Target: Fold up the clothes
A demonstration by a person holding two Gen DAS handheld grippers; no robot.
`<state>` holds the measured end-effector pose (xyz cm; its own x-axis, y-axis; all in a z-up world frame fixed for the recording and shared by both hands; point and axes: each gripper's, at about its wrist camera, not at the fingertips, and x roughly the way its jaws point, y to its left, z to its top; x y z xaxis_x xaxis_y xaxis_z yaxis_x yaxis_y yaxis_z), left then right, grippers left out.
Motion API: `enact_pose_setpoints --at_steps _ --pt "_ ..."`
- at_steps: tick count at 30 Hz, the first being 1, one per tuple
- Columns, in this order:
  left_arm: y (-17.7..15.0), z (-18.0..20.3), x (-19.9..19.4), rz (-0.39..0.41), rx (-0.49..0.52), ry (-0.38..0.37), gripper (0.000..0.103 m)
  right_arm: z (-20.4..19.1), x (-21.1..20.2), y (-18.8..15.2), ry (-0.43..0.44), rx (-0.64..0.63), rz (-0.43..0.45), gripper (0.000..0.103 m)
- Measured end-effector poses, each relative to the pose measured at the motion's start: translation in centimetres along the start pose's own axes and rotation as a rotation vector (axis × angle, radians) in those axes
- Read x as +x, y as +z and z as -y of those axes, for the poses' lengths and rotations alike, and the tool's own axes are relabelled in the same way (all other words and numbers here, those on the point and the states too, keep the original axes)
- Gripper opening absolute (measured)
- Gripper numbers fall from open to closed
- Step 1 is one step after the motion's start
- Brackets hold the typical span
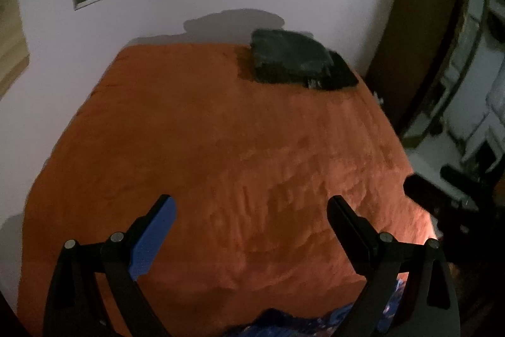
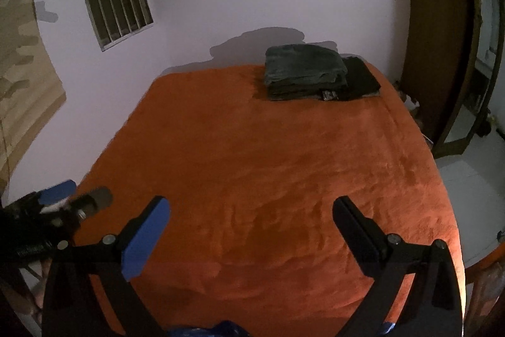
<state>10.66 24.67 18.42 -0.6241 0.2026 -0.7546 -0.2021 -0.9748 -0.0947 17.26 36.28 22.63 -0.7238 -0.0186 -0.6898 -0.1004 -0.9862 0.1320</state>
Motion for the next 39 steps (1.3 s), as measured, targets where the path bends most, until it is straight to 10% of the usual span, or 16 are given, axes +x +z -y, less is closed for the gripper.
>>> enact_pose_setpoints --at_steps 39 --pt "-1.3 1.2 2.7 -0.105 0.021 -0.004 0.097 2.0 4.0 -1.8 -0.005 0.054 -0.143 0.103"
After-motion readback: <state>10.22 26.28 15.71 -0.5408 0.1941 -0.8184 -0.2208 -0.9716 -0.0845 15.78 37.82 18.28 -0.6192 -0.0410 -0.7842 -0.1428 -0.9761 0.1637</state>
